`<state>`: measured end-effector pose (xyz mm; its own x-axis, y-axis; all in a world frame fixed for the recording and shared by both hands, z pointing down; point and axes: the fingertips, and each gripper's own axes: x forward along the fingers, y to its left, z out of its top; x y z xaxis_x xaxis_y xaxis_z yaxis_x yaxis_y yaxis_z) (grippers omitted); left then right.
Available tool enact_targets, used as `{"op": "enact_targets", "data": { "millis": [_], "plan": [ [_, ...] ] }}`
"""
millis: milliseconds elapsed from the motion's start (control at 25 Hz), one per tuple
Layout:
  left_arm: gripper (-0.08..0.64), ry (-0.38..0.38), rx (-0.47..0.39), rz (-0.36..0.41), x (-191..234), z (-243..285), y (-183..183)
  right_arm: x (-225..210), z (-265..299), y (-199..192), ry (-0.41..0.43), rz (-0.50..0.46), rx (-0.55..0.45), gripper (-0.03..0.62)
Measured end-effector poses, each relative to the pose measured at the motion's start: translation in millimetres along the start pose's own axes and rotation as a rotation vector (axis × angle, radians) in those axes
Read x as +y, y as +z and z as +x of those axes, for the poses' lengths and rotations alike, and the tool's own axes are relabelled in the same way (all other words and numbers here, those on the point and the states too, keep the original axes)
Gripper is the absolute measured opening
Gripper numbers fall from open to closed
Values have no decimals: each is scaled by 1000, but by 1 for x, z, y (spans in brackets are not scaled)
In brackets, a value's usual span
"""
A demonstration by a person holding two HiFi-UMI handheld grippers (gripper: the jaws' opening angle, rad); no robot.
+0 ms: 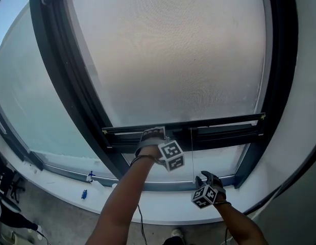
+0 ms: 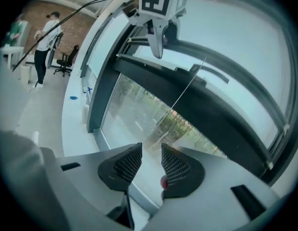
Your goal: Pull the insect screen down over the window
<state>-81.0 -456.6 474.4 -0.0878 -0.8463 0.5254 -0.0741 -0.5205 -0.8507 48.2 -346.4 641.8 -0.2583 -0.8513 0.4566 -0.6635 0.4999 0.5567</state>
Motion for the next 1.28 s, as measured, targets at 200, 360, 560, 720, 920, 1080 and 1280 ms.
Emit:
{"op": "enact_targets", "data": {
  "millis": [200, 360, 560, 720, 920, 1080, 1280],
  "plan": [
    [334, -25, -11, -21, 0, -1, 1, -73, -15, 56, -148, -293, -101, 107],
    [335, -23, -13, -16, -1, 0, 1, -126, -27, 90, -263, -518, -109, 107],
    [334, -27, -15, -16, -1, 0, 1, -172, -32, 121, -352, -642, -96, 109],
    [335, -20, -18, -20, -1, 0, 2, -192, -27, 133, -355, -707, -40, 141],
    [335, -27, -48, -25, -1, -1, 3, -195, -6, 124, -293, -780, 75, 163],
    [334, -29, -55, -18, 0, -1, 2, -191, -3, 120, -268, -816, 122, 186],
    [334, -30, -52, -9, 0, -2, 0, -188, -4, 119, -156, -805, 194, 193]
  ]
}}
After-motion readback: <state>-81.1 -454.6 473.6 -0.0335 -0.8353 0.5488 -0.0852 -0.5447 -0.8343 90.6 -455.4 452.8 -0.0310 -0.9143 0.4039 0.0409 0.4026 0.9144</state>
